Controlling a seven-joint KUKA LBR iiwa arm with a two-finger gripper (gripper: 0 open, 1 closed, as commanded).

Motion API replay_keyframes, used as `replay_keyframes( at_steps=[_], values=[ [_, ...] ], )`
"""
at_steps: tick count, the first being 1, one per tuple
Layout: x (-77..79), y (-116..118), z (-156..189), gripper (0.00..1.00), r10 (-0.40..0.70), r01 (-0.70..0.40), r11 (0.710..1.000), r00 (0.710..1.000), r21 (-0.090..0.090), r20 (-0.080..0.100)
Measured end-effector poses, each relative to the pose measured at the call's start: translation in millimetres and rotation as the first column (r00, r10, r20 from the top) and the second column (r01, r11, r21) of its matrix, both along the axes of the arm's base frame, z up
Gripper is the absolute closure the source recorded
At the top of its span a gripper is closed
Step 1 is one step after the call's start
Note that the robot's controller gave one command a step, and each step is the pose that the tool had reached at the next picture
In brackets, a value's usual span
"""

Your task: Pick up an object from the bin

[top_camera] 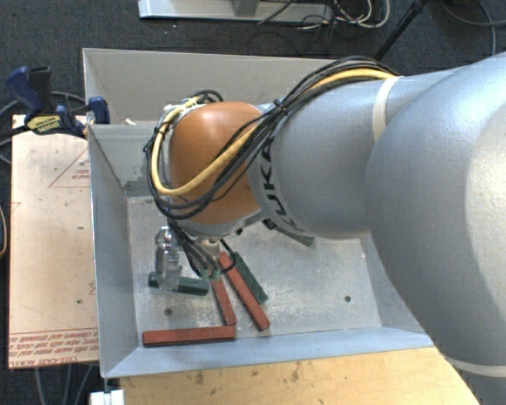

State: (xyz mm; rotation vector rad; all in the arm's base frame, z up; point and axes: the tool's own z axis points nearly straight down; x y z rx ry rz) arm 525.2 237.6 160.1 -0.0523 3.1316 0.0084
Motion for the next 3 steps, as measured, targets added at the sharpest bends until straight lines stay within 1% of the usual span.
replay_keyframes(
  at_steps=[1,2,3],
  values=[
    [-11.2,-4,-5,1.0,0.099,-0.099,0.995,0.995,-0.005,-0.01],
    [-11.0,-4,-5,0.0,0.098,-0.098,0.995,0.995,-0.005,-0.009],
    [-7.9,-23,-93,0.0,0.154,-0.154,0.988,0.988,-0.005,-0.015]
  ],
)
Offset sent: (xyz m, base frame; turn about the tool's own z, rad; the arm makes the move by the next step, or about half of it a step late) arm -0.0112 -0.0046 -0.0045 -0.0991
